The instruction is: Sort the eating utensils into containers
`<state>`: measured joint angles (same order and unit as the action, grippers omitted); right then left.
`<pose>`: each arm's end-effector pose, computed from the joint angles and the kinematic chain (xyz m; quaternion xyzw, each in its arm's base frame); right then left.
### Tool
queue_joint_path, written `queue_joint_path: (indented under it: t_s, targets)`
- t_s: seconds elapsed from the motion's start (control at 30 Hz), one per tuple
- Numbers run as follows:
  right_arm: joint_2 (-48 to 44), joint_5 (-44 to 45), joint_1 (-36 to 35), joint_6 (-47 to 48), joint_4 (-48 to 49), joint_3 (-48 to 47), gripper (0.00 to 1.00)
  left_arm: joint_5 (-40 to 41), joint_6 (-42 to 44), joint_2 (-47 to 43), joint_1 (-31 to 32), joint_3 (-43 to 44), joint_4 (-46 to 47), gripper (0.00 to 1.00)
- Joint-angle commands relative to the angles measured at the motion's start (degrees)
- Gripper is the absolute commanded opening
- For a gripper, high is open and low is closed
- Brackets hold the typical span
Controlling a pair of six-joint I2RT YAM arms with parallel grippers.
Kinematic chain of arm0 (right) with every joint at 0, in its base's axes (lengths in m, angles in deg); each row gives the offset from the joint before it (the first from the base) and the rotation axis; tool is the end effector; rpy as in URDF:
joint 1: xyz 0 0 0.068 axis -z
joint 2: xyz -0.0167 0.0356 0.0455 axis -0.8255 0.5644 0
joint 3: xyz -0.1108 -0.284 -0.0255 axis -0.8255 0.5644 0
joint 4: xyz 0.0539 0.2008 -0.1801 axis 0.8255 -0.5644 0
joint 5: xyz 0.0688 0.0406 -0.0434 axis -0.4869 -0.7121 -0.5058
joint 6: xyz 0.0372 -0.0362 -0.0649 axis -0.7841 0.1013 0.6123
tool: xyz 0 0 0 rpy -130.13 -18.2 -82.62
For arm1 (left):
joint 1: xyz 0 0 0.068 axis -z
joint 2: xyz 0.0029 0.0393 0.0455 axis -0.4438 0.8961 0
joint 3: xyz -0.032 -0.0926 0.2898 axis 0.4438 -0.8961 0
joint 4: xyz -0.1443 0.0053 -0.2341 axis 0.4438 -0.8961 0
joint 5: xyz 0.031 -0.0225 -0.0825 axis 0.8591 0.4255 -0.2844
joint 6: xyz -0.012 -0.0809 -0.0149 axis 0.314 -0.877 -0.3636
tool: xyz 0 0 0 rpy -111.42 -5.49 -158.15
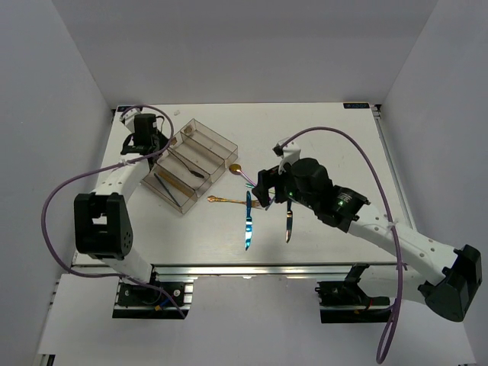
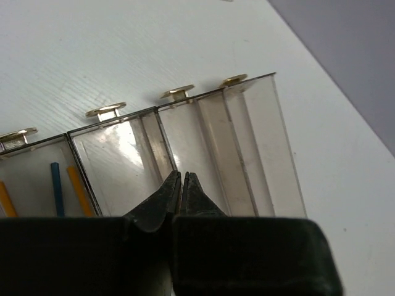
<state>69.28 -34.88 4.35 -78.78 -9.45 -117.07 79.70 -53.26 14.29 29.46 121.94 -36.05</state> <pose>0.1923 0.2199 0.3537 -0.2046 0.7981 0.2511 0.5081 0.4047 -0.0069 0.2785 -0.3346 0.8173 -0.0884 0.4607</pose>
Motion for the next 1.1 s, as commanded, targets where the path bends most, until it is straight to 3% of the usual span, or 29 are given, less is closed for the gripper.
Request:
queue_joint_path:
  t_s: [0.0, 0.07, 0.13, 0.23, 0.33, 0.37, 0.47, 0.5, 0.8, 0.97, 1.07]
  targets:
    - [-2.85, 2.04, 0.57, 1.59, 1.19, 1.31, 0.89, 2.78, 0.78, 1.8, -0.13, 2.52, 0.89, 0.0]
    - [-3.64, 2.3, 0.66, 1.77, 1.19, 1.93, 0.89, 2.25, 0.34, 2.86, -0.21, 1.91, 1.77, 0.1]
    - [-4.44, 2.48, 0.75, 2.04, 1.54, 2.54, 0.89, 1.99, -0.62, 2.95, -0.21, 0.33, 3.35, 0.3]
    - [-4.53, 2.74, 0.93, 2.12, 1.37, 2.63, 0.89, 2.16, -1.76, 2.78, -0.13, -1.08, 4.14, 0.44]
    - [-4.26, 2.74, 1.01, 2.21, 1.37, 2.81, 0.89, 2.16, -2.56, 1.9, -0.13, -1.96, 3.8, 0.65]
    - [-4.0, 2.83, 1.1, 2.04, 1.37, 2.9, 0.9, 2.34, -2.73, 0.94, -0.21, -2.22, 3.62, 0.76]
    - [-2.78, 3.27, 1.28, 1.17, 1.11, 2.9, 0.89, 3.3, -3.26, -0.99, -0.13, -1.79, 1.43, 0.85]
    - [-2.33, 3.88, 1.28, 0.64, 0.76, 2.72, 0.89, 3.91, -3.09, -2.83, -0.13, -1.18, -0.14, 0.96]
    - [2.76, 7.13, 1.63, -2.53, -1.0, 1.32, 0.89, 5.68, 1.21, -17.07, -0.21, 0.58, -8.68, 0.98]
    - [8.2, 20.02, 1.72, -12.8, -7.58, -1.4, 0.89, 4.63, 7.27, -26.03, -0.21, -2.83, -14.83, 0.98]
    - [11.02, 23.22, 1.72, -15.27, -9.88, -2.29, 0.88, 1.82, 10.97, -30.25, -0.13, -7.39, -17.55, 0.98]
